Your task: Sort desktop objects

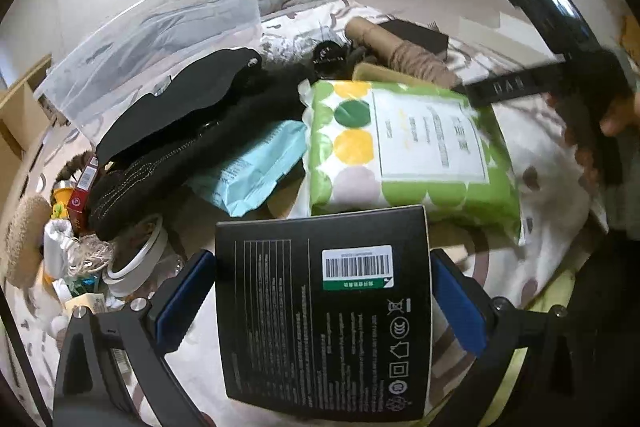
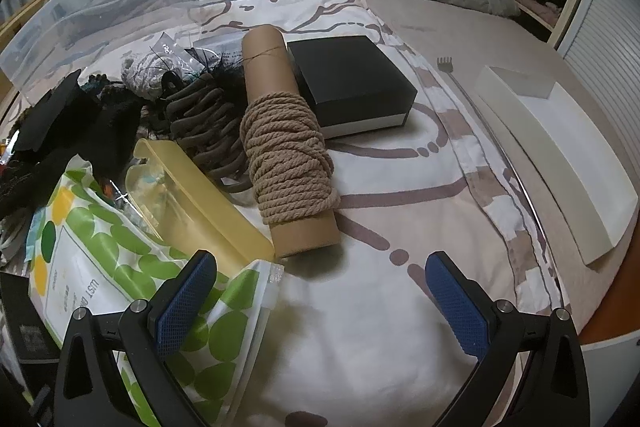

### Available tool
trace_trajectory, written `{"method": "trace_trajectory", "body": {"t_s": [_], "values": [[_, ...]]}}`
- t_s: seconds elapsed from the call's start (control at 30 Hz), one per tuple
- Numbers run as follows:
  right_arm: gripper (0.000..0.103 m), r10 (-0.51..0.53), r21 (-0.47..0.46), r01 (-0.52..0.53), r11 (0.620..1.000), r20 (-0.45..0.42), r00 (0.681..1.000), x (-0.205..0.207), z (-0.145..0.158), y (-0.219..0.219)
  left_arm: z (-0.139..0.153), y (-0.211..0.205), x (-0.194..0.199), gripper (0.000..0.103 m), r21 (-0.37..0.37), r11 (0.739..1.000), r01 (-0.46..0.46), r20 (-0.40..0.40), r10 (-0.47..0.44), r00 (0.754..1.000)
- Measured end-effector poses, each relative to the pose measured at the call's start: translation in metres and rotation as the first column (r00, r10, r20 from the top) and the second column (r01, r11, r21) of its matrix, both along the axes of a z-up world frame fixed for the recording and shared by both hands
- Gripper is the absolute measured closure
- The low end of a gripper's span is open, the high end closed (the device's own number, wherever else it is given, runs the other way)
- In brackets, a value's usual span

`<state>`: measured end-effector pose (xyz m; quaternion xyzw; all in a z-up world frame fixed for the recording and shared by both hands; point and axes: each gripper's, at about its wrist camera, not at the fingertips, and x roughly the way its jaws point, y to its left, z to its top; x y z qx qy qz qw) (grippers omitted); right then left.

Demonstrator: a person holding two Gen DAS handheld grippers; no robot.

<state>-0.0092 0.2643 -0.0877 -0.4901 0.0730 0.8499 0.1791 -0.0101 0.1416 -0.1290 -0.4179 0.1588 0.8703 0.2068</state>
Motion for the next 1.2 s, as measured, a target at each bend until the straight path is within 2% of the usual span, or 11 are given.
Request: {"method": "trace_trajectory", "body": {"t_s": [0.17, 0.37, 0.47, 0.7, 0.8, 0.93, 1.03, 1.13, 1.2], "values": [[0.000, 0.007, -0.047, -0.007, 0.999, 0.009, 1.000, 0.004, -0.001, 0.003, 0.007, -0.008, -0.013, 0.000, 0.079, 0.996, -0.047, -0.006, 0.048, 0.999], [0.000, 0.012, -0.118, -0.011, 0.993, 0.006, 1.000, 0.012, -0.001, 0.007, 0.006, -0.011, -0.027, 0.000, 0.095, 0.993, -0.070, 0.020, 0.069, 0.997], [0.000, 0.011, -0.113, -0.010, 0.994, 0.012, 1.000, 0.011, -0.002, 0.007, 0.009, -0.021, -0.025, 0.000, 0.102, 0.992, -0.075, 0.033, 0.072, 0.997], [0.000, 0.013, -0.100, -0.011, 0.995, 0.020, 1.000, 0.008, -0.004, 0.007, 0.013, -0.039, -0.013, 0.000, 0.165, 0.986, -0.037, 0.124, 0.016, 0.992], [0.000, 0.013, -0.100, -0.011, 0.995, 0.020, 1.000, 0.008, -0.004, 0.008, 0.019, -0.037, -0.008, 0.000, 0.143, 0.989, -0.020, 0.079, 0.009, 0.997], [0.000, 0.013, -0.102, -0.011, 0.995, 0.021, 1.000, 0.009, -0.004, 0.008, 0.027, -0.040, -0.009, 0.000, 0.115, 0.992, -0.041, 0.020, 0.039, 0.999], [0.000, 0.013, -0.102, -0.011, 0.995, 0.021, 1.000, 0.009, -0.004, 0.008, 0.036, -0.047, -0.010, 0.000, 0.146, 0.988, -0.052, 0.015, 0.050, 0.999], [0.000, 0.012, -0.102, -0.010, 0.995, 0.021, 1.000, 0.008, -0.004, 0.008, 0.045, -0.045, -0.002, 0.000, 0.187, 0.982, 0.012, 0.036, -0.019, 0.999], [0.000, 0.012, -0.103, -0.009, 0.995, 0.022, 1.000, 0.008, -0.004, 0.008, 0.044, -0.033, 0.008, 0.000, 0.121, 0.990, 0.076, 0.019, -0.079, 0.997]]}}
